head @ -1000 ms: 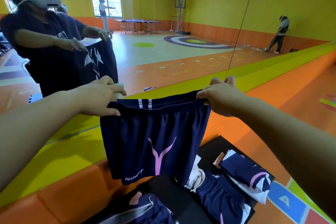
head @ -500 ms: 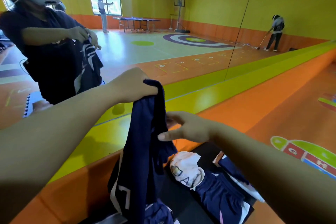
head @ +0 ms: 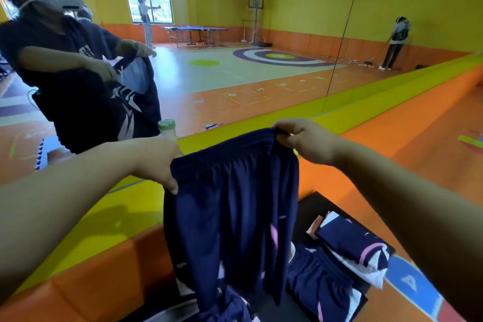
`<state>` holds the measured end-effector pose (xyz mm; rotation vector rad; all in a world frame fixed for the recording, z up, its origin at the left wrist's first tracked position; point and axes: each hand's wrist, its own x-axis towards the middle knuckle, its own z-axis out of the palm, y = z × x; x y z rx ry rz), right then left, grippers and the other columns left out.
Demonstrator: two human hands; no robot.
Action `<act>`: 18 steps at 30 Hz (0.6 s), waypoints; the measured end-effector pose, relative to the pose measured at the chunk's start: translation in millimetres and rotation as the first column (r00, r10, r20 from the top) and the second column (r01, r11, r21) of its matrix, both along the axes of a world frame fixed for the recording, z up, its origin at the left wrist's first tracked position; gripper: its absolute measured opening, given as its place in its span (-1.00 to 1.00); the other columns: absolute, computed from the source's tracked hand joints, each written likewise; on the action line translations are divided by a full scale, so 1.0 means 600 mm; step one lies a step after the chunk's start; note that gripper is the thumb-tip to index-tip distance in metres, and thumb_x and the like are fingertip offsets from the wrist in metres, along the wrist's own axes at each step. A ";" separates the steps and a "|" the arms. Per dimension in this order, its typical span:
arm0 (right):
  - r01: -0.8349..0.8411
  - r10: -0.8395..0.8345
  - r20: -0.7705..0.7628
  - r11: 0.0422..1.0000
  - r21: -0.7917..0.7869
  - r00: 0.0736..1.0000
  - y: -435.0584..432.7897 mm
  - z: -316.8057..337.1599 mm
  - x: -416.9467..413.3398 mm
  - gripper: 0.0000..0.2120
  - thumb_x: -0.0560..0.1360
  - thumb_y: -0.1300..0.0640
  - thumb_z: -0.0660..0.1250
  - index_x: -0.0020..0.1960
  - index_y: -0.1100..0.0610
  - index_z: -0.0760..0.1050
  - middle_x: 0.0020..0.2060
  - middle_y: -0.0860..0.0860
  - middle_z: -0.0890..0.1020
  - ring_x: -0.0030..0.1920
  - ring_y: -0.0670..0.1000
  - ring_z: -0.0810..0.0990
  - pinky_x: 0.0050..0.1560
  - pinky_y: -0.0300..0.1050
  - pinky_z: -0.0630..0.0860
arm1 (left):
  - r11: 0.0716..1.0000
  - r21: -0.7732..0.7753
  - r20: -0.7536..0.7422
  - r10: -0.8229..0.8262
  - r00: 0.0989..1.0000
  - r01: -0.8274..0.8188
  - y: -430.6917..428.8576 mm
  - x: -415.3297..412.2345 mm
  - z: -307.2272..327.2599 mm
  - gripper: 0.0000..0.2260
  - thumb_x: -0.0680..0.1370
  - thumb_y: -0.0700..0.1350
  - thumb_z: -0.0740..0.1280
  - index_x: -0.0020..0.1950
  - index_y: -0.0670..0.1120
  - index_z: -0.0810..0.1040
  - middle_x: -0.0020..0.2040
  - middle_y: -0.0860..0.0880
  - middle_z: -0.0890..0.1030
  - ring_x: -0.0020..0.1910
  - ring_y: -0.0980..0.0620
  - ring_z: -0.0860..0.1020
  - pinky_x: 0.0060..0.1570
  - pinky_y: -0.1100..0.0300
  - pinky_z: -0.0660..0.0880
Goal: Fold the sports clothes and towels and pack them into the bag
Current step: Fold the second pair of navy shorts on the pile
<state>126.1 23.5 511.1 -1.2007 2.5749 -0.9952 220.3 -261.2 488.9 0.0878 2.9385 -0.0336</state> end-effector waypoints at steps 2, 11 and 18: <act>0.055 -0.045 -0.152 0.997 0.063 0.987 0.013 0.022 -0.002 -0.70 0.56 0.27 0.14 -0.24 -0.06 0.38 -0.25 -0.01 0.45 -0.17 -0.02 0.38 -0.09 -0.08 0.28 | 1.000 -0.019 0.008 0.018 1.000 -0.018 -0.014 -0.002 -0.010 -0.70 0.24 0.20 0.52 -0.39 0.07 0.47 -0.26 0.08 0.55 -0.27 0.18 0.51 -0.27 0.23 0.46; 0.329 -0.023 -0.624 0.865 0.380 0.781 0.075 0.030 -0.034 -0.84 0.57 0.07 0.15 -0.05 0.02 0.50 -0.11 -0.08 0.54 0.10 -0.01 0.21 0.04 0.01 0.04 | 0.996 0.060 -0.300 0.081 0.950 -0.066 -0.049 -0.010 0.009 -0.17 0.07 0.65 0.02 -0.25 -0.04 0.58 -0.25 -0.05 0.56 -0.22 0.01 0.53 -0.16 0.09 0.48; 0.455 -0.027 -0.647 0.732 0.506 0.762 0.081 0.008 -0.049 -0.79 0.56 -0.12 0.22 0.02 -0.08 0.58 -0.03 -0.13 0.50 0.06 -0.02 0.13 -0.06 -0.03 -0.03 | 0.985 0.169 -0.477 0.057 0.877 0.027 -0.024 -0.015 0.040 -0.30 0.26 0.46 0.16 -0.28 -0.20 0.59 -0.33 -0.11 0.55 -0.29 -0.02 0.53 -0.26 0.17 0.41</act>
